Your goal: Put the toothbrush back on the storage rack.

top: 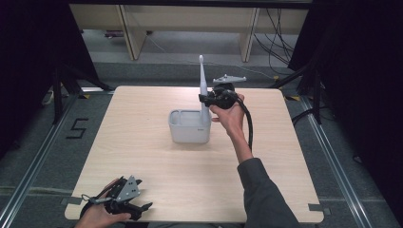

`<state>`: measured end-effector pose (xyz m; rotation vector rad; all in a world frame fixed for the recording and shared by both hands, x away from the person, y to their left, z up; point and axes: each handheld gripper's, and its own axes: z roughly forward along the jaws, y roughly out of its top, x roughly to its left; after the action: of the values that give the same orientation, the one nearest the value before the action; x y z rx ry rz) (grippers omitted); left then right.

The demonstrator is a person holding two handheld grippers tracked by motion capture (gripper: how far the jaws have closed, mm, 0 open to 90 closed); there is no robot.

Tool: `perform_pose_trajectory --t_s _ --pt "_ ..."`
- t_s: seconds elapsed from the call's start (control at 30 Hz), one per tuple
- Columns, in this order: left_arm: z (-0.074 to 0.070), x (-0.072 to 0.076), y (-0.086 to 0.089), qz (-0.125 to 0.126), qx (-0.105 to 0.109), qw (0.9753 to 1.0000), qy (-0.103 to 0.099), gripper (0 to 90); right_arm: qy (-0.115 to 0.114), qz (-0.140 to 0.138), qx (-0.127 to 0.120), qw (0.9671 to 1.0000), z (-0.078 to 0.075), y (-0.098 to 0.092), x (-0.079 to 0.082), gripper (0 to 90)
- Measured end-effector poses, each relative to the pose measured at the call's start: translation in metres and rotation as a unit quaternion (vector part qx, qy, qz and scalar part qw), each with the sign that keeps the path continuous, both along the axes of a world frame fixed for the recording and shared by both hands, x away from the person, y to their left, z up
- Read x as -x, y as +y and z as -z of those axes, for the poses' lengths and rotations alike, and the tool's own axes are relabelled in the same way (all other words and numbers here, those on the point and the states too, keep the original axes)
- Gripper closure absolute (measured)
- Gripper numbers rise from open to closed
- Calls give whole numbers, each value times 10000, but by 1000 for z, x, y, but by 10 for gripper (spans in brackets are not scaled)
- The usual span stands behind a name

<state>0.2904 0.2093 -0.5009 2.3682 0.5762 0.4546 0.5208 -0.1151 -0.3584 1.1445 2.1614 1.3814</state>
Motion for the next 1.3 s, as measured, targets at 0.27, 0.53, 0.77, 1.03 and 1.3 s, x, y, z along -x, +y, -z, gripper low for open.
perform_pose_trajectory --t_s 0.27,0.53,0.77,1.03,1.3 --pt "0 0 0 10 -15 10000 3 163 -17 -33 63 10000 7 0 -3 667" --pt "0 0 0 6 -20 10000 -7 163 81 28 139 9999 16 1 -3 667" --pt "0 0 0 15 -19 10000 9 163 131 -8 298 9995 24 0 -3 667" --pt "1 0 -1 -12 43 10000 25 163 187 12 424 9989 31 1 -2 667" --pt "1 1 -1 -8 58 10000 32 163 219 -31 572 9981 36 2 -2 667"
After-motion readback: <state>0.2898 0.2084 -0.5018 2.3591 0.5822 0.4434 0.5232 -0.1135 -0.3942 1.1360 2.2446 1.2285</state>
